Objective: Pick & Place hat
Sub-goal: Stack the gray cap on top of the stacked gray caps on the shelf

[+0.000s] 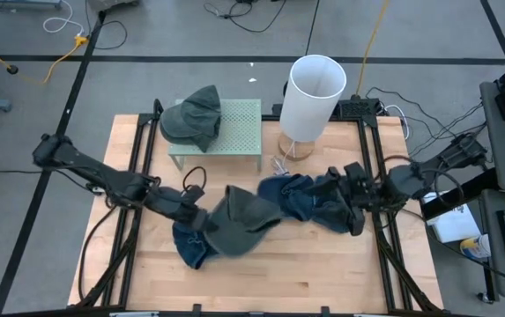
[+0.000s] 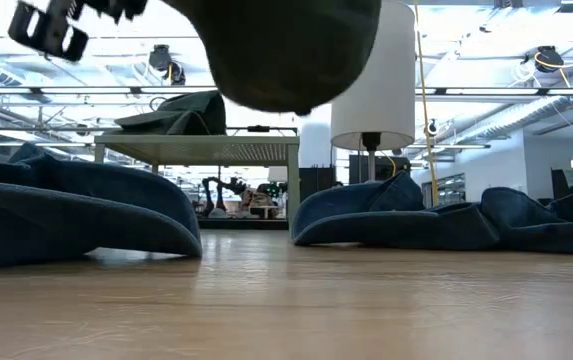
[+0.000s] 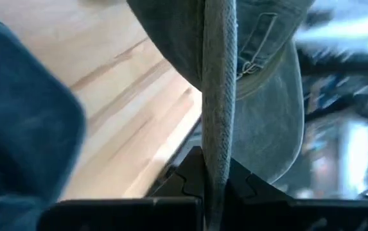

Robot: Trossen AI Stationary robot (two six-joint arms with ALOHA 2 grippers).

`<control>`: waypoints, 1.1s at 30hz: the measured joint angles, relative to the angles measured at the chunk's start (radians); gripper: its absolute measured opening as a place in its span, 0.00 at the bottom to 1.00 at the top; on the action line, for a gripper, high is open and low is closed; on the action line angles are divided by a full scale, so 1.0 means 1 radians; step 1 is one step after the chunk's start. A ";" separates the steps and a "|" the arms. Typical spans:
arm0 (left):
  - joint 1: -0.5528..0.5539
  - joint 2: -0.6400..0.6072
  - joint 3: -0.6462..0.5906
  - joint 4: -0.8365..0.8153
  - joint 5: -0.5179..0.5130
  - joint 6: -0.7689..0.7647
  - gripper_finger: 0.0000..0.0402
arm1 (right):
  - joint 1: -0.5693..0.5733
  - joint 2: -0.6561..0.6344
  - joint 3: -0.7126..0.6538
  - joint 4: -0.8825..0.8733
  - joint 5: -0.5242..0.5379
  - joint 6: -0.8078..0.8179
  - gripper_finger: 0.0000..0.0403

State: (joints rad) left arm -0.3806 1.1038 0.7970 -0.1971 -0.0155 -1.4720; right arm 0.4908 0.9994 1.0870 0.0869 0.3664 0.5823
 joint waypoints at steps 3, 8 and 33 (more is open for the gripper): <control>-0.032 -0.004 0.122 -0.204 -0.012 0.109 0.02 | 0.000 0.029 0.000 0.086 0.001 0.180 0.79; -0.083 -0.003 0.297 -0.475 -0.103 0.246 0.02 | 0.000 0.083 0.000 0.154 0.092 0.549 0.79; -0.145 0.002 0.621 -0.447 -0.806 0.725 0.02 | 0.011 0.379 0.000 0.648 0.467 -0.144 0.79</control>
State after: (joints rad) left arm -0.5255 1.1062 1.4180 -0.6439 -0.8217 -0.7472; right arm 0.5014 1.3781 1.0874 0.7350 0.8333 0.4380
